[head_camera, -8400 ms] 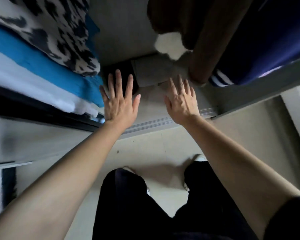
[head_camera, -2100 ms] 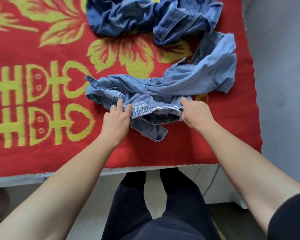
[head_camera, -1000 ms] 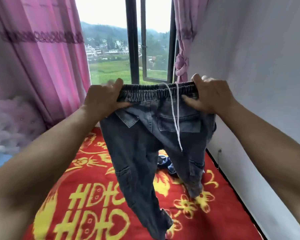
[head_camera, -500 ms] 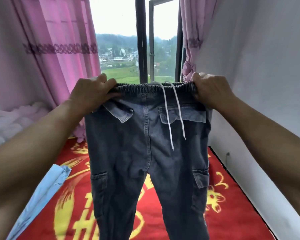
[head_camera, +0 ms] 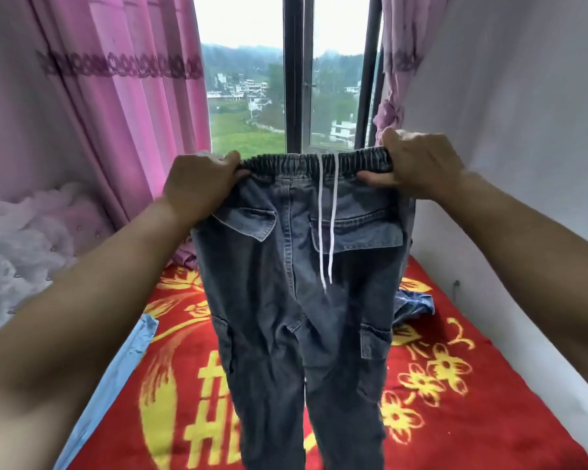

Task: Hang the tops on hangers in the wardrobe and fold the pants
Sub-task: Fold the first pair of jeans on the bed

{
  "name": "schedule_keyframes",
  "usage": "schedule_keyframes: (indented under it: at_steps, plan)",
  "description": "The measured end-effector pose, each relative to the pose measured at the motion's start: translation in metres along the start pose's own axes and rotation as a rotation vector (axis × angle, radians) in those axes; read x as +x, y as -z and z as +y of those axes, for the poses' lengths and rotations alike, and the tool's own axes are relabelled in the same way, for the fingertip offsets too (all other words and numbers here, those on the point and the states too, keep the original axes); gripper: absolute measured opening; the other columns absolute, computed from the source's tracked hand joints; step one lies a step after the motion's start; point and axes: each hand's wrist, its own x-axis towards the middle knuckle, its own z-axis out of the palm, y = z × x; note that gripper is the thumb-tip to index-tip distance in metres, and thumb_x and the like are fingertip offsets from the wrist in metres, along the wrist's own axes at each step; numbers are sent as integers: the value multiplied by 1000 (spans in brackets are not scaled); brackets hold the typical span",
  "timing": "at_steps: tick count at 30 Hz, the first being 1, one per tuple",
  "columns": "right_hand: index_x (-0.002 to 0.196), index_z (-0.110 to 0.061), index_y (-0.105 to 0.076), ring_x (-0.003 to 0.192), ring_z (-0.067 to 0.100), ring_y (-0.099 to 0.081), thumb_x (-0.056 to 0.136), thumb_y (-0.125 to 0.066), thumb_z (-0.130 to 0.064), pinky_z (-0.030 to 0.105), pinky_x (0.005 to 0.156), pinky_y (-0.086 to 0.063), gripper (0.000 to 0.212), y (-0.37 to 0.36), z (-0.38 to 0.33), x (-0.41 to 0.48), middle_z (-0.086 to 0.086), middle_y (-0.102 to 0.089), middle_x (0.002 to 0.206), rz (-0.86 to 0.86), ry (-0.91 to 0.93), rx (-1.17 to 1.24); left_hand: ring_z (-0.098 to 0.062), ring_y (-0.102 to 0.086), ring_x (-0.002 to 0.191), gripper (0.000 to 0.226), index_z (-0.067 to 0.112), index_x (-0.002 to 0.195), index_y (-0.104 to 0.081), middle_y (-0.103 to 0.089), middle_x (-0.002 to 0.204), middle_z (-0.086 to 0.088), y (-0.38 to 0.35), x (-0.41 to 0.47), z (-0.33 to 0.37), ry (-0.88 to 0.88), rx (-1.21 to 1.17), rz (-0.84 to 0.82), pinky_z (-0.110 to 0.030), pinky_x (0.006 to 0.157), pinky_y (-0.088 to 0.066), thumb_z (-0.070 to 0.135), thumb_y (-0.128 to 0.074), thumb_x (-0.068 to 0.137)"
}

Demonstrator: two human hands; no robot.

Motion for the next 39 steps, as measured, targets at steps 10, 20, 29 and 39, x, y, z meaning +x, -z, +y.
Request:
schedule_keyframes:
  at_steps: [10,20,29,39]
  plan:
    - [111,-24,-66,114,23,-56,90,-52,-50,35,90,-46,37,-113,-81,-41,0,-66,114,-751,127,34,-24,-60,104,47,31,106,-62,-69,103,3,-123,-81,28,-213,-102,-676,-33,75,-44,72,-50,85]
    - [104,-34,-73,106,23,-63,81,-63,-40,31,79,-46,25,-227,-83,15,-4,-71,108,-810,-45,191,-31,-64,106,29,33,112,-66,-67,116,-7,-229,-48,36,374,-203,-986,-33,80,-47,22,-52,90]
    - [114,-19,-72,105,34,-58,93,-60,-24,41,79,-49,25,-267,-34,134,7,-66,110,-287,-270,219,-34,-61,113,43,14,124,-66,-68,120,-15,-265,72,-28,853,-593,-410,-38,99,-49,-1,-46,90]
    - [130,-11,-56,129,36,-45,103,-36,-33,48,80,-50,40,-203,11,211,14,-51,134,174,-455,124,-31,-43,123,59,12,129,-55,-49,128,-18,-204,163,-68,743,-411,235,-29,98,-31,-2,-32,76]
